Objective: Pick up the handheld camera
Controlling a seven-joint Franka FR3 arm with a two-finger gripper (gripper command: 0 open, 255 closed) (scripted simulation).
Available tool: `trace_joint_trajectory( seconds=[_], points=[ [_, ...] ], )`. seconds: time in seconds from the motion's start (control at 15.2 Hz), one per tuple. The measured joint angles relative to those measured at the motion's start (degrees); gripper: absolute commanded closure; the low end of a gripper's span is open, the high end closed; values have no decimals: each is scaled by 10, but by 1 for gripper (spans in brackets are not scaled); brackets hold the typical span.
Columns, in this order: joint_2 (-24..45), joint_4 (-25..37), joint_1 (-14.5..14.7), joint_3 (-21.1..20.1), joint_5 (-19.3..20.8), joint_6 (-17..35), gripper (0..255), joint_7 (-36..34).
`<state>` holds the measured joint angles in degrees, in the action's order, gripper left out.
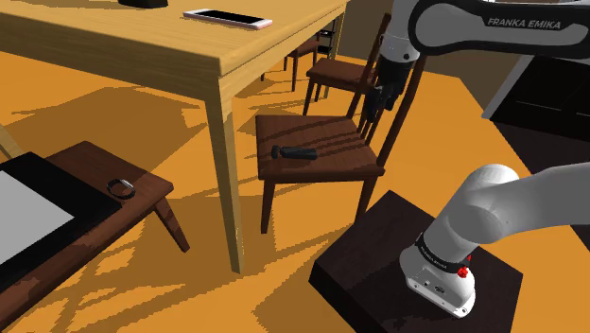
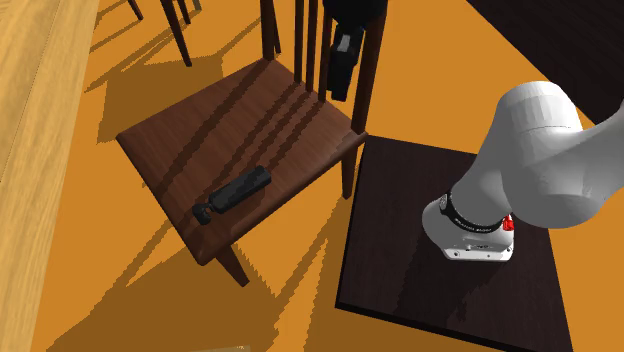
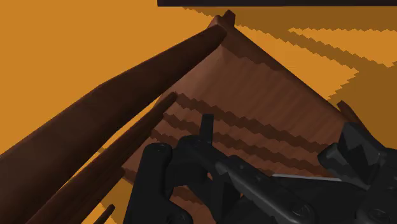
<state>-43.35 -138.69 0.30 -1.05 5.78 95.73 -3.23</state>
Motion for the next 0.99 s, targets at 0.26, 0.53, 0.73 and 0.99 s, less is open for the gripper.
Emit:
trace_joint_trajectory(
  seconds=[0.26,0.53,0.73,0.99],
  points=[
    [30,-5,20,9,-2,40,0,42],
    [99,6,56,26,-7,110,0,127],
    [154,21,83,36,-16,158,0,195],
    [212,29,121,44,-35,216,0,285]
  ],
)
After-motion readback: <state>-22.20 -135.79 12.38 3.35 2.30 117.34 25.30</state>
